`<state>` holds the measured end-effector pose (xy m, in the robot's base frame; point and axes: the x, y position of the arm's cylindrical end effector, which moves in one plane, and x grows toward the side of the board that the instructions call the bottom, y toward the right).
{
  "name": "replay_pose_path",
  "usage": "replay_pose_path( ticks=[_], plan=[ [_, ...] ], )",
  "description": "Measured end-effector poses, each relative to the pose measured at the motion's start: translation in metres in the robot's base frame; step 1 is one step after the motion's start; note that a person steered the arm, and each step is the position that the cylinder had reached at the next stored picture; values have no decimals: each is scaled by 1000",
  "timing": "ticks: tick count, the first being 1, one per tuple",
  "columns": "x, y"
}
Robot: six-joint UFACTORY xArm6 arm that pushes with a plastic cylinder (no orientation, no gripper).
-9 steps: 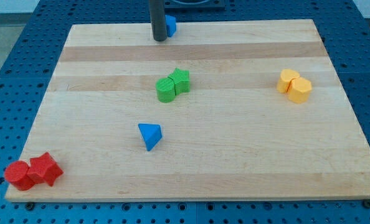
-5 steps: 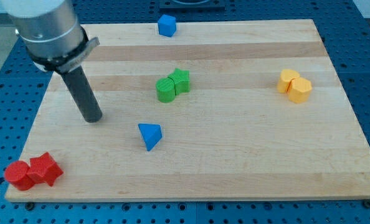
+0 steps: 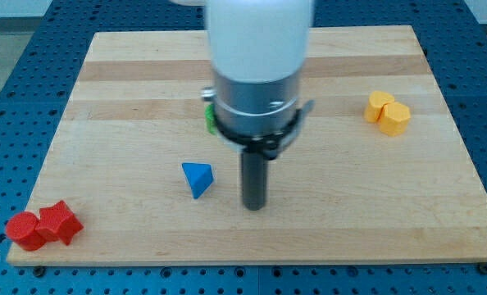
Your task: Move the triangle in between the green blocks and red blocks
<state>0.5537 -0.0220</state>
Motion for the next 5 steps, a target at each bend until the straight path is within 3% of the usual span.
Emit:
replay_pose_path(
  ticks=[1, 2, 3, 5],
  plan=[
    [-13, -72],
    [-59, -152],
    [-97, -184],
    [-44, -144]
  ],
)
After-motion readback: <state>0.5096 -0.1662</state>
